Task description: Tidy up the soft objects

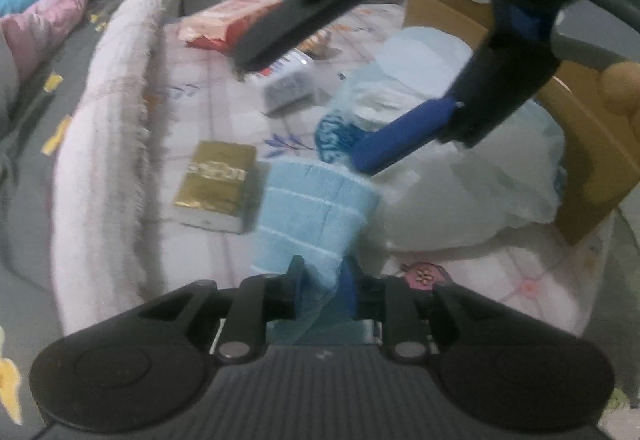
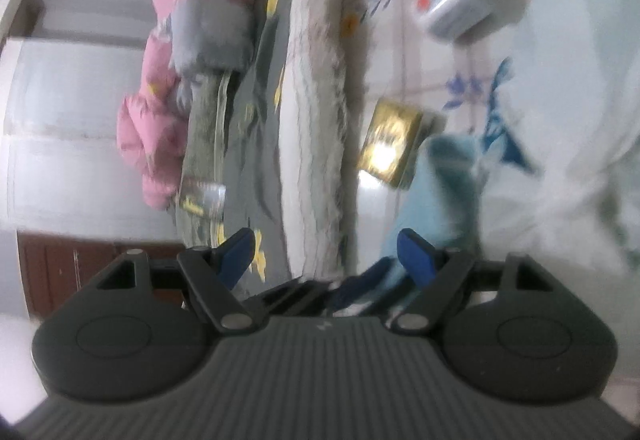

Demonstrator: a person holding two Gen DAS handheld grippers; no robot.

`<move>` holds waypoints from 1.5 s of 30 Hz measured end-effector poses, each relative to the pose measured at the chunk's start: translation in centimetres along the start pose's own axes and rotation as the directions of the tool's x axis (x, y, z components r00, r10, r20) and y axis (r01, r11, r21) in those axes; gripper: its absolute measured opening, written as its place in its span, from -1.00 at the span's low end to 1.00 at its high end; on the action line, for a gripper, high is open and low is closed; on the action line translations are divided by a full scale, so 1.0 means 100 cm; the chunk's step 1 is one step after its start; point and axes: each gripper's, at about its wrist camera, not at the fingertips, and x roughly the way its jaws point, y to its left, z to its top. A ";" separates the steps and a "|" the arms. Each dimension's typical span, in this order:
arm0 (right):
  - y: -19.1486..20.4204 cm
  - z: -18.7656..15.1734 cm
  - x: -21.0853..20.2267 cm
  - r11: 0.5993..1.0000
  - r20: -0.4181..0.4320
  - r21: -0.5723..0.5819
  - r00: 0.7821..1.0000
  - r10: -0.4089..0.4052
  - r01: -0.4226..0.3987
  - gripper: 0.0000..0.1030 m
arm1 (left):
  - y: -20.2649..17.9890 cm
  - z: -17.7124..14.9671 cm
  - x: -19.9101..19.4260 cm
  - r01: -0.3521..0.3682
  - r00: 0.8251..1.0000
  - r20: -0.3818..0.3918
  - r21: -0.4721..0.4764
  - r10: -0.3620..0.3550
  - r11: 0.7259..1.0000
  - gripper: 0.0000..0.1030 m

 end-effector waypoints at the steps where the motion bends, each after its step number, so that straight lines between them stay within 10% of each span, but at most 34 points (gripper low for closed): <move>1: 0.001 -0.002 0.005 1.000 -0.015 -0.008 1.000 -0.009 0.008 0.53 | 0.000 -0.002 0.001 0.017 1.000 0.001 -0.003 -0.017 1.000 -0.50; 11: -0.015 0.000 0.044 0.987 -0.087 -0.014 0.983 -0.160 0.159 0.52 | 0.006 -0.011 -0.021 0.116 0.993 0.027 0.003 -0.116 0.993 0.15; 26: -0.026 0.002 0.048 0.983 -0.093 0.026 0.980 -0.177 0.180 0.50 | -0.025 -0.007 0.029 -0.100 0.991 -0.065 0.195 0.115 0.976 0.45; 37: -0.024 0.003 0.037 0.987 -0.079 0.045 0.985 -0.152 0.156 0.50 | 0.001 -0.008 0.023 -0.105 0.994 -0.019 0.085 0.107 0.991 -0.42; 45: -0.021 0.000 0.033 0.984 -0.063 0.052 0.984 -0.167 0.171 0.51 | 0.028 0.002 -0.012 -0.008 0.998 0.061 -0.084 0.013 0.996 -0.60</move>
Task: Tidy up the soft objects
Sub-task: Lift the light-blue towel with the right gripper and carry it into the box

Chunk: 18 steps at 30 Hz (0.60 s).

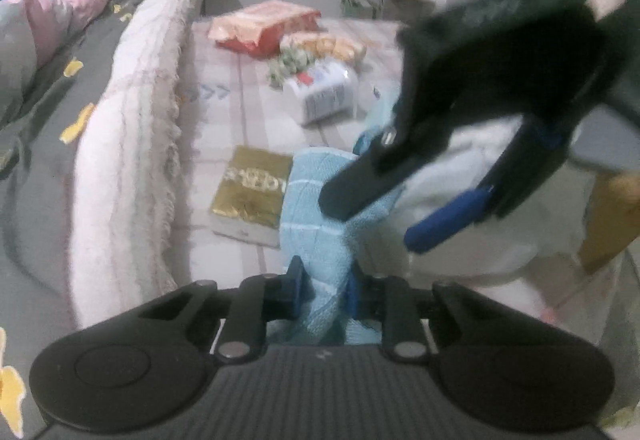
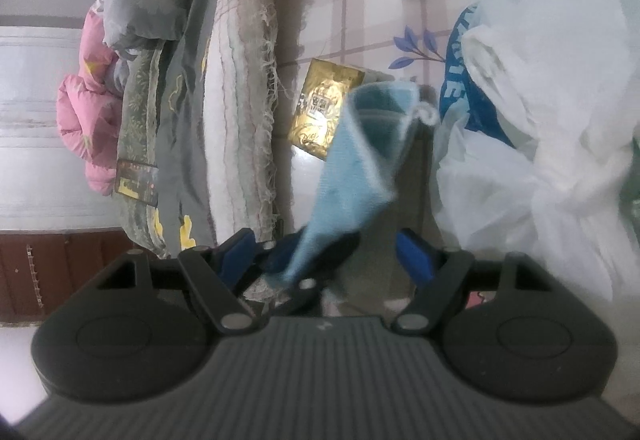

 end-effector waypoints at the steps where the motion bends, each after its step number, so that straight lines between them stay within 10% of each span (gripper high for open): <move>1: 0.001 0.000 0.001 1.000 0.000 0.003 1.000 0.004 -0.004 0.51 | 0.001 0.002 -0.007 0.006 1.000 0.014 -0.007 -0.006 1.000 -0.60; 6: 0.009 -0.003 0.000 0.998 0.017 -0.007 0.998 0.057 -0.057 0.49 | -0.006 0.010 -0.027 0.024 0.998 0.065 0.000 -0.023 1.000 -0.59; 10: 0.016 -0.007 -0.015 0.996 0.068 -0.043 0.994 0.085 -0.082 -0.11 | -0.019 0.020 -0.035 0.030 0.995 0.090 0.019 -0.032 0.999 -0.59; 18: 0.000 -0.018 -0.084 0.991 0.230 -0.079 0.965 0.128 -0.112 -0.52 | -0.069 0.053 -0.041 0.086 0.983 0.150 0.101 -0.101 0.991 -0.47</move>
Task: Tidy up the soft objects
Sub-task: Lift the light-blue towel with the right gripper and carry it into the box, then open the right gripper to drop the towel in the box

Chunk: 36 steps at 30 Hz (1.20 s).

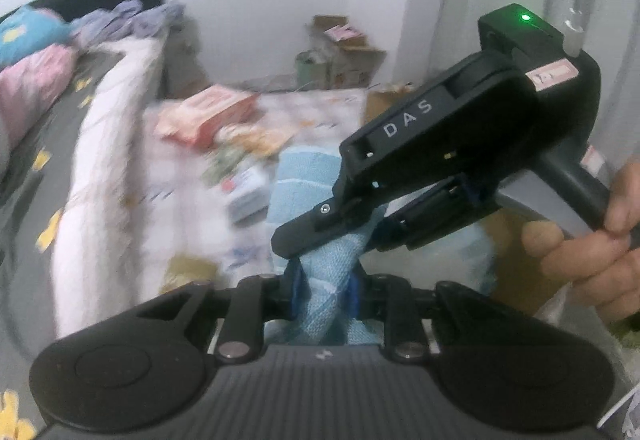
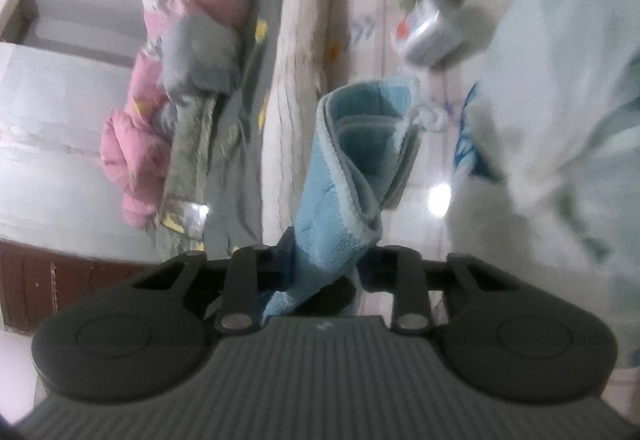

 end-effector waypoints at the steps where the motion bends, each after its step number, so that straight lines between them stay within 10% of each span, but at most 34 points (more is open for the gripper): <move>1: -0.002 0.001 -0.016 1.000 0.033 -0.013 0.999 -0.002 0.002 -0.56 | -0.009 0.006 0.002 0.021 1.000 0.009 0.011 -0.021 1.000 -0.35; 11: -0.068 0.012 -0.179 0.990 0.314 0.036 0.939 -0.140 0.136 -0.66 | -0.083 0.031 0.028 0.160 0.986 0.026 0.097 -0.163 0.982 0.49; 18: -0.104 0.039 -0.250 0.836 0.362 0.006 0.778 -0.513 0.548 -0.66 | -0.065 0.020 0.047 0.088 0.995 -0.042 0.080 -0.085 0.993 0.50; 22: -0.126 0.063 -0.237 0.664 0.314 -0.084 0.652 -0.690 0.743 -0.65 | -0.040 0.020 0.050 0.033 0.998 -0.063 0.023 -0.032 0.999 0.50; 31: -0.186 0.102 -0.156 0.352 0.151 -0.295 0.407 -0.901 0.888 -0.54 | -0.018 0.022 0.049 -0.024 0.997 -0.078 -0.027 0.022 0.999 0.50; 33: -0.192 0.105 -0.148 0.313 0.147 -0.311 0.371 -0.917 0.897 -0.36 | -0.017 0.021 0.051 -0.021 0.996 -0.084 -0.029 0.019 0.999 0.50; 36: -0.188 0.104 -0.148 0.316 0.178 -0.303 0.379 -0.908 0.899 0.19 | -0.018 0.019 0.055 -0.020 0.996 -0.091 -0.018 0.018 1.000 0.51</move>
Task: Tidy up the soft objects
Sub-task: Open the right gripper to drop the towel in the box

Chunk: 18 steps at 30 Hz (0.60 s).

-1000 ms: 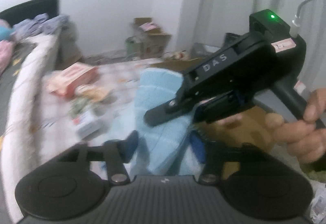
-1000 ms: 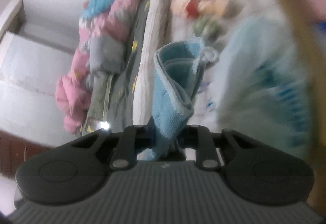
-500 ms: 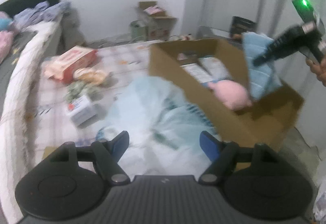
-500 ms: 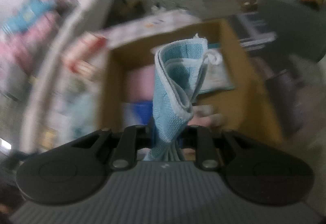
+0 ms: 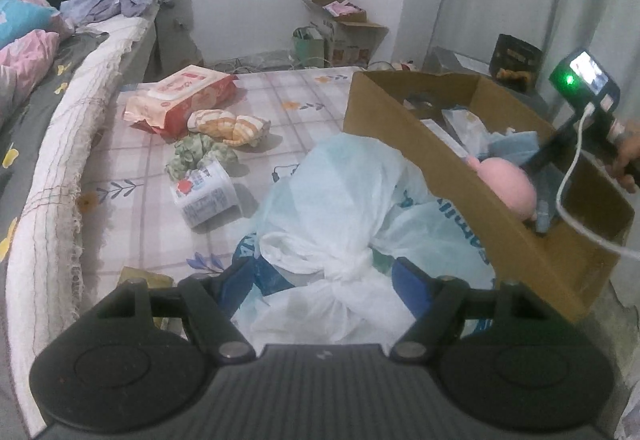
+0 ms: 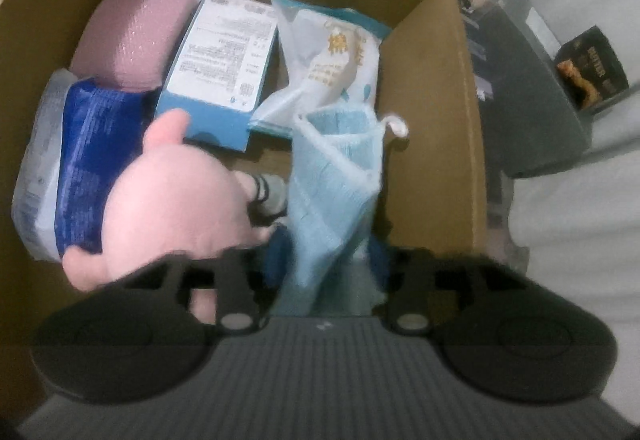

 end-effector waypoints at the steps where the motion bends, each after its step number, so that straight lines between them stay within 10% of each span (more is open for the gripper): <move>1: -0.002 -0.001 -0.005 1.000 0.018 0.010 1.000 0.004 -0.004 0.33 | 0.000 -0.001 0.001 -0.003 1.000 -0.001 0.003 0.003 1.000 0.52; 10: -0.021 -0.019 -0.081 0.945 0.221 0.205 0.952 0.210 -0.256 0.45 | 0.004 -0.005 -0.007 -0.025 1.000 -0.011 -0.009 0.025 1.000 0.67; 18: 0.029 -0.027 -0.143 0.768 0.388 0.193 0.766 0.513 -0.611 0.49 | 0.017 -0.011 -0.023 -0.083 0.996 -0.017 -0.052 0.082 0.995 0.73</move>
